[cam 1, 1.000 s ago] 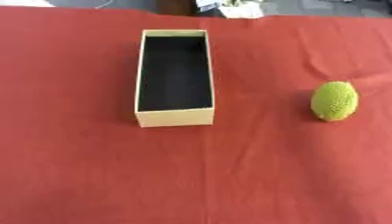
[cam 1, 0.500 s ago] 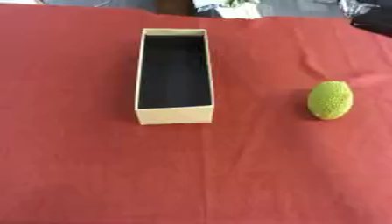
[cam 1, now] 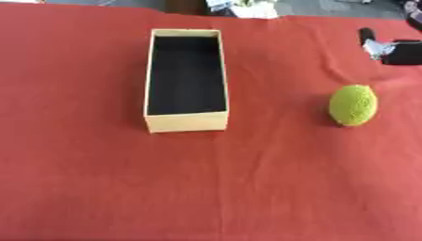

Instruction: Pick up objects on the table and place them in the box.

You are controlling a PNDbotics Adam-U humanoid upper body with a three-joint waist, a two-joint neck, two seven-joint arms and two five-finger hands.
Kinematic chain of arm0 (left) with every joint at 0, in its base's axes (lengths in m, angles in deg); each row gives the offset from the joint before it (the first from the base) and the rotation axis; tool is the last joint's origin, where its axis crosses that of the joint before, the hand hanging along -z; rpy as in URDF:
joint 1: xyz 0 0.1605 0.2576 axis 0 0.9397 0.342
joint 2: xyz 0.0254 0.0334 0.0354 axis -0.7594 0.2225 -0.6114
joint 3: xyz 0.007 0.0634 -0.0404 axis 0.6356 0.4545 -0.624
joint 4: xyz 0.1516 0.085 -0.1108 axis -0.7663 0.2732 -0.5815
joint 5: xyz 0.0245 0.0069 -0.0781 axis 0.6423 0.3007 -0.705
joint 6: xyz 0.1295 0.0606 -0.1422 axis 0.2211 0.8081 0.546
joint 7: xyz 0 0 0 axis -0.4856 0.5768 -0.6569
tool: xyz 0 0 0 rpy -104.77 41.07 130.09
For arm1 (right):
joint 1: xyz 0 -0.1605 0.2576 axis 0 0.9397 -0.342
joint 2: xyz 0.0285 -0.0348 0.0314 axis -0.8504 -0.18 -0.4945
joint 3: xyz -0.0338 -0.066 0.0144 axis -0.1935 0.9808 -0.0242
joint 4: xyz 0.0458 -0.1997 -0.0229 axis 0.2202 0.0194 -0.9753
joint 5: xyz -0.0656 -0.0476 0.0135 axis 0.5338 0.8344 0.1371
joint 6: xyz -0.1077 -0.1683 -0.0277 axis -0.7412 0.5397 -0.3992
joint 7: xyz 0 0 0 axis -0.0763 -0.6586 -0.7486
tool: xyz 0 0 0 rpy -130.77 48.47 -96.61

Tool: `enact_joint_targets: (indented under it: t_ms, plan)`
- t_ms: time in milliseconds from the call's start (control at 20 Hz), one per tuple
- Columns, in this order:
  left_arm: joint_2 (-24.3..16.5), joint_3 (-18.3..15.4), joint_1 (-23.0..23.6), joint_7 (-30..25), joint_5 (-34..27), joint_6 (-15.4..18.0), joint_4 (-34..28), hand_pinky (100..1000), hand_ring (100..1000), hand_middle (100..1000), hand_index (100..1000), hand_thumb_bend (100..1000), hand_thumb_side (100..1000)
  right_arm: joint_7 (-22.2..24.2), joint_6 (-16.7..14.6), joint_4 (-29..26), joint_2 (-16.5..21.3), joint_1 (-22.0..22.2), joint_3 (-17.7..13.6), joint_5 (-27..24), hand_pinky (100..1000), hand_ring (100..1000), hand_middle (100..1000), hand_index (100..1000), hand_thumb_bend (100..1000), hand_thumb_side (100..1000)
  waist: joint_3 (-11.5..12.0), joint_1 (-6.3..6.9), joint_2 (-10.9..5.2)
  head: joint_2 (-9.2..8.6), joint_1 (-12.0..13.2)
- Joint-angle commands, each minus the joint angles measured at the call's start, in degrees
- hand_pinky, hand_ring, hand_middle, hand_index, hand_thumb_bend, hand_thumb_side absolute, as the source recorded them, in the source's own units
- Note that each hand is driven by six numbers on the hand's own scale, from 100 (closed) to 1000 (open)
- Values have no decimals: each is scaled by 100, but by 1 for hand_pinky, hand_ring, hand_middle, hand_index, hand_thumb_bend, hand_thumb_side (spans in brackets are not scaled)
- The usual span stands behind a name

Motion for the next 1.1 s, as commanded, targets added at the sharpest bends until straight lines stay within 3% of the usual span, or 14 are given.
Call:
enact_joint_targets:
  t_ms: [50,250,600,900,1100]
  plan:
    - [-161,-23,3,2,46,-10,-86,593,825,846,686,197,721,920,-177,-17,292,-31,-326,-48,962,972,915,968,100,479,-48,15,-123,39,39]
    - [-176,-19,26,1,66,-16,-86,593,826,846,686,197,722,2049,-85,-243,349,37,-524,-559,970,979,922,976,100,378,-124,10,-143,34,56]
    - [-182,-3,28,-18,68,-13,-86,593,826,847,686,195,721,2737,-3,-299,399,66,-473,-1057,976,970,940,1000,153,100,-133,29,-136,35,126]
    - [-205,8,49,-33,65,-19,-86,593,826,847,686,195,721,3012,78,-248,537,30,-318,-1284,979,968,950,1000,181,101,-149,15,-172,68,157]
    - [-219,20,71,-45,64,-28,-86,593,827,847,686,194,721,3209,34,-187,652,-29,-113,-1456,981,970,958,1000,187,207,-157,9,-200,89,155]
